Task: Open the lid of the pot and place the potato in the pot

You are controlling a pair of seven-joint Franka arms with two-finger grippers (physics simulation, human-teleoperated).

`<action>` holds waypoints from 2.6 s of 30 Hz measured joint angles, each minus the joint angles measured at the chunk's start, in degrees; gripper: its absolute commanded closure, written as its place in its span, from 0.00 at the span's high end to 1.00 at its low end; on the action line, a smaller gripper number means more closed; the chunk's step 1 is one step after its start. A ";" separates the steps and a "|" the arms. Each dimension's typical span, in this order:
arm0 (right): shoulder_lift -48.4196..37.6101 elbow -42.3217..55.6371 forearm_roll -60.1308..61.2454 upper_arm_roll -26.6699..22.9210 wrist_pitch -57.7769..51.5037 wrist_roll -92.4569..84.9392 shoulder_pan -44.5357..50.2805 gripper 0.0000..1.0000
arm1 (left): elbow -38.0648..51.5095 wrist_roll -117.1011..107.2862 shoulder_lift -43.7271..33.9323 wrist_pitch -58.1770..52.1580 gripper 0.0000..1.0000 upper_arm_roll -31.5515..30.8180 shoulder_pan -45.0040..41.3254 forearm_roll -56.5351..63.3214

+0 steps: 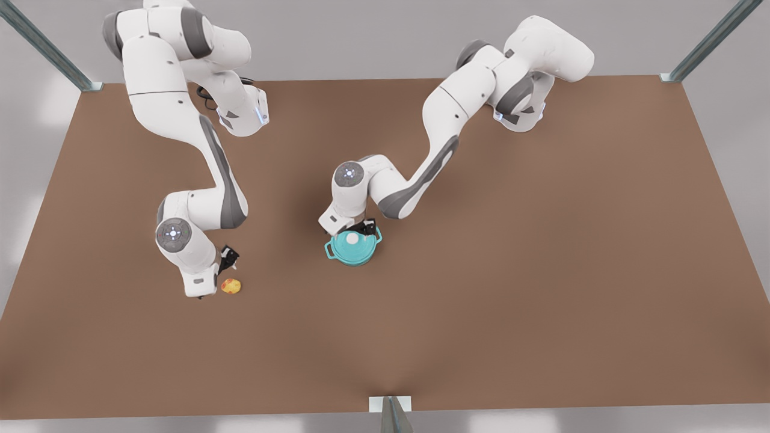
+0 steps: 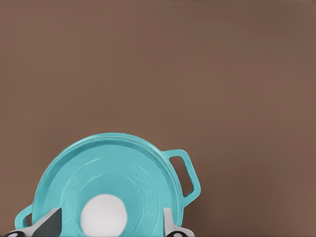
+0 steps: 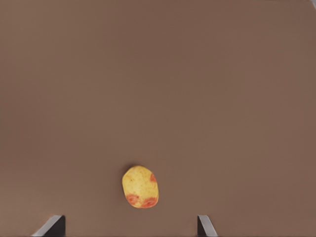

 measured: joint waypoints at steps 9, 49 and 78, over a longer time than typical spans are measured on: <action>7.50 0.15 -0.15 -0.01 6.83 -12.56 -1.57 1.00 | -0.12 -6.24 0.43 2.50 0.35 -0.01 -0.19 1.95; 10.13 -3.05 0.18 0.52 14.04 -31.76 -2.09 0.51 | -36.67 36.98 -48.93 -25.20 1.00 -0.14 47.37 -8.39; 6.03 4.76 1.99 24.09 -3.97 -9.77 7.84 0.50 | -36.17 49.85 -48.55 -28.14 1.00 -1.38 45.91 -8.07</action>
